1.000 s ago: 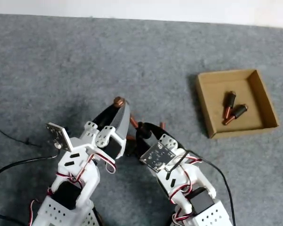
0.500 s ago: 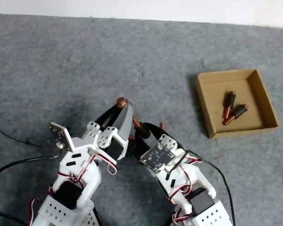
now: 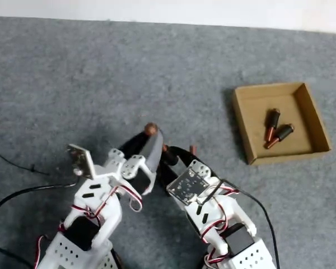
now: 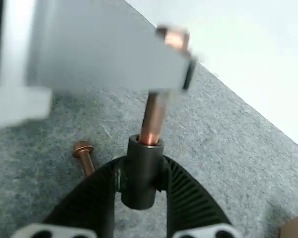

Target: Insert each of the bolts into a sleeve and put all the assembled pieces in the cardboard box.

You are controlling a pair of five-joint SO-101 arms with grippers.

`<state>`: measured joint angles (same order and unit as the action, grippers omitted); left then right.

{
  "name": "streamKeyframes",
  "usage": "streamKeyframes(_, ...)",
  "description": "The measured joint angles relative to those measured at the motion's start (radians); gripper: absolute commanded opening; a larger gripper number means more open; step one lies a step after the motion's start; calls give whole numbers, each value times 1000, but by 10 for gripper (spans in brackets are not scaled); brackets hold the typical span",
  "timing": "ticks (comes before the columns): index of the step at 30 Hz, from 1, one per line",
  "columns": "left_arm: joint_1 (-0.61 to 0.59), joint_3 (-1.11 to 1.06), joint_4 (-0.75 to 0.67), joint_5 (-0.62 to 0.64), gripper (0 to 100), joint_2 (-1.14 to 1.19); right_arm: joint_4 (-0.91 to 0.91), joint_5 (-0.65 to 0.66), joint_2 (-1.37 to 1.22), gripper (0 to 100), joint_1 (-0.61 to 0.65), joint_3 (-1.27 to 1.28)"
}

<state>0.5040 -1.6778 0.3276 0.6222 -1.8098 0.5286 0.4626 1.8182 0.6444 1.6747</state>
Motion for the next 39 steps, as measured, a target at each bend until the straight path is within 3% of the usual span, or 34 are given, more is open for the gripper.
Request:
streamKeyframes(9,14,0,32,5,17,0,0,-2,0,5,0,0)
streamKeyframes(17,18,0,68,6,277,0,0,-2,0,5,-3,0)
streamKeyframes(23,17,0,68,6,213,0,0,-2,0,5,-11,0)
streamKeyframes(26,-112,0,41,6,157,0,-37,-3,0,5,-78,0)
streamKeyframes(31,-371,0,-51,129,123,0,-71,-6,-2,5,-149,0)
streamKeyframes(39,-365,0,-58,141,119,0,-71,-6,-2,5,-173,0)
